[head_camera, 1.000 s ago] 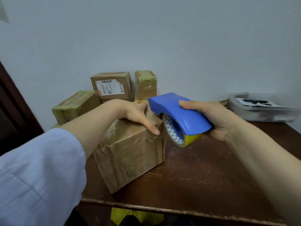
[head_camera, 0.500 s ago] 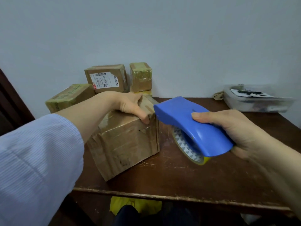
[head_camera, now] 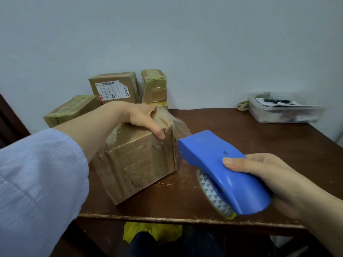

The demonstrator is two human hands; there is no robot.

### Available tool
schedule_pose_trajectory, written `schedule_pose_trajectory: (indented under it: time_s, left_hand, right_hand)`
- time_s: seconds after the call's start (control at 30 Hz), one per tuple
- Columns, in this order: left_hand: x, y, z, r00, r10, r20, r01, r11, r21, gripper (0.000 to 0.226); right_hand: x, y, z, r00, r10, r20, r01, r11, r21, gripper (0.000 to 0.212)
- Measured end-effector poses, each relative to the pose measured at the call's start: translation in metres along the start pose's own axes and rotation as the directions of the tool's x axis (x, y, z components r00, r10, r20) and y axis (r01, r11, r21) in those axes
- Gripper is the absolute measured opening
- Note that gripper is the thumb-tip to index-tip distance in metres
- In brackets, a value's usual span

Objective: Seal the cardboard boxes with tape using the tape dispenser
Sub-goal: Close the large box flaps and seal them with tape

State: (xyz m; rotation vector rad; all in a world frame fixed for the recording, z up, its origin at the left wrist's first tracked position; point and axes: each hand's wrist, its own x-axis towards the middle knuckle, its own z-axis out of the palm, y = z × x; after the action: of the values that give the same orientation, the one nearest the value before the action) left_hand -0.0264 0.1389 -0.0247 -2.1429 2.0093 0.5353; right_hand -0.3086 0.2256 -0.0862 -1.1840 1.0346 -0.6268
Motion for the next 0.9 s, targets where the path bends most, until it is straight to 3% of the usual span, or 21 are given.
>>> schedule_pose_trajectory:
  time_s: [0.1, 0.2, 0.27, 0.33, 0.43, 0.5, 0.6, 0.7, 0.77, 0.9]
  left_hand:
    - [-0.001, -0.003, -0.002, 0.999, -0.014, 0.031, 0.016, 0.998, -0.058, 0.150]
    - [0.000, -0.004, -0.002, 0.999, -0.011, 0.048, 0.018, 0.989, -0.148, 0.145]
    - [0.000, 0.000, -0.002, 0.999, 0.007, 0.051, 0.004, 0.975, -0.222, 0.115]
    - [0.004, 0.004, 0.000, 1.000, 0.004, 0.010, -0.001, 0.975, -0.224, 0.082]
    - [0.006, 0.007, 0.005, 0.998, -0.024, -0.054, 0.015, 0.989, -0.146, 0.061]
    - [0.008, 0.009, 0.008, 0.995, -0.041, -0.092, 0.030, 0.992, -0.120, 0.047]
    - [0.014, 0.007, 0.010, 0.992, -0.055, -0.115, 0.046, 0.996, -0.077, 0.077]
    - [0.018, 0.007, 0.013, 0.989, -0.068, -0.133, 0.067, 0.998, -0.018, 0.125]
    - [0.018, 0.009, 0.015, 0.987, -0.076, -0.144, 0.076, 0.997, -0.004, 0.132]
    - [0.019, 0.012, 0.018, 0.978, -0.058, -0.202, 0.061, 0.998, 0.008, 0.110]
  right_hand:
    - [0.008, 0.004, 0.010, 0.999, 0.044, 0.000, -0.044, 0.999, -0.016, 0.038]
    - [0.015, 0.010, 0.017, 0.995, -0.016, -0.095, 0.015, 1.000, -0.017, 0.070]
    - [0.018, 0.016, 0.017, 0.985, -0.085, -0.149, 0.086, 0.996, -0.001, 0.086]
    - [0.020, 0.021, 0.017, 0.972, -0.191, -0.137, 0.185, 0.981, -0.055, 0.071]
    - [0.020, 0.022, 0.018, 0.955, -0.281, -0.094, 0.244, 0.925, -0.290, 0.055]
    - [0.021, 0.013, 0.018, 0.963, -0.263, -0.055, 0.203, 0.847, -0.491, 0.078]
    - [0.026, -0.010, 0.023, 0.982, -0.191, -0.017, 0.101, 0.593, -0.799, 0.120]
    - [0.032, -0.034, 0.031, 0.984, -0.178, 0.003, 0.070, 0.367, -0.927, 0.108]
    - [0.036, -0.050, 0.033, 0.983, -0.183, -0.001, 0.061, 0.334, -0.941, 0.093]
    - [0.040, -0.074, 0.037, 0.991, -0.136, 0.011, 0.059, 0.356, -0.933, 0.081]
